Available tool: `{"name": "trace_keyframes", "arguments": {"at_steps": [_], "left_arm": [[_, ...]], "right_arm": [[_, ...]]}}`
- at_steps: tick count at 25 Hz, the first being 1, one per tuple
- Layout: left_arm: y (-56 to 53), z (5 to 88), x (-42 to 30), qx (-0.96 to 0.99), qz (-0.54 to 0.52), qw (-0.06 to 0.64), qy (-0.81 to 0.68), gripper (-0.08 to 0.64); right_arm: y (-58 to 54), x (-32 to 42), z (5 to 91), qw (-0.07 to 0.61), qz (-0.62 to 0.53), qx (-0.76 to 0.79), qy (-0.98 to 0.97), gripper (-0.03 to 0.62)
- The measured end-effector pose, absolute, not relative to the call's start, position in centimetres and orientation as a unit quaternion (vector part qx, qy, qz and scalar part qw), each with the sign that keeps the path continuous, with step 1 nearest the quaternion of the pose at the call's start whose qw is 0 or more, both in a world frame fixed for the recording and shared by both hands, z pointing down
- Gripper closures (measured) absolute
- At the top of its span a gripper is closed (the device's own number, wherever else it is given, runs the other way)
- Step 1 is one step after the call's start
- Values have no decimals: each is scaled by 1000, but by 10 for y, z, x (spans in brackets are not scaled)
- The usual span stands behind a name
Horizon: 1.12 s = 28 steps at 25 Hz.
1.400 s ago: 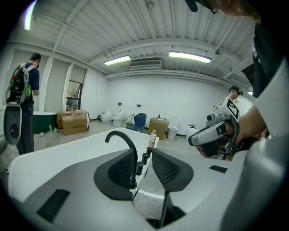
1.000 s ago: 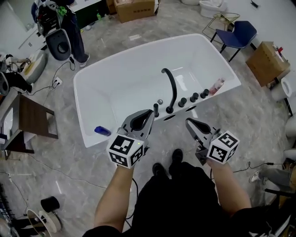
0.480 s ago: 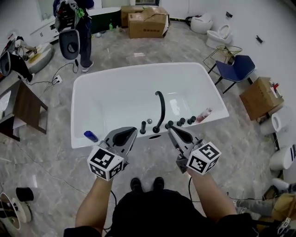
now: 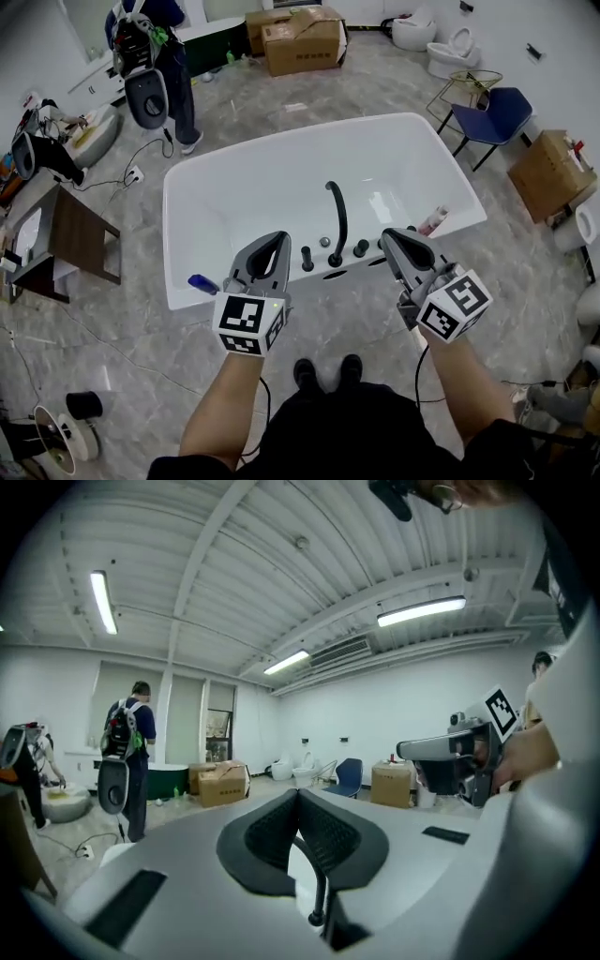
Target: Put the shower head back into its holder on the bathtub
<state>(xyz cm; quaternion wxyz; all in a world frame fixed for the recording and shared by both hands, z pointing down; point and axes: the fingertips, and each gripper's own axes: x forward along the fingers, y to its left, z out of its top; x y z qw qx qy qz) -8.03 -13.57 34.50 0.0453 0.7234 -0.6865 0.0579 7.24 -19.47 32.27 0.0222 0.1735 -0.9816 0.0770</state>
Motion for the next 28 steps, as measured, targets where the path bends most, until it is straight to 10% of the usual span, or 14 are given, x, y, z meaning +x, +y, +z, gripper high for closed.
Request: {"name": "trace_keyframes", "arguments": {"at_steps": [28], "left_arm": [[-159,311,-41,764,16,48,-643,546]], "right_arm": [[-222,89,308,-13,78,177,-981,580]]}}
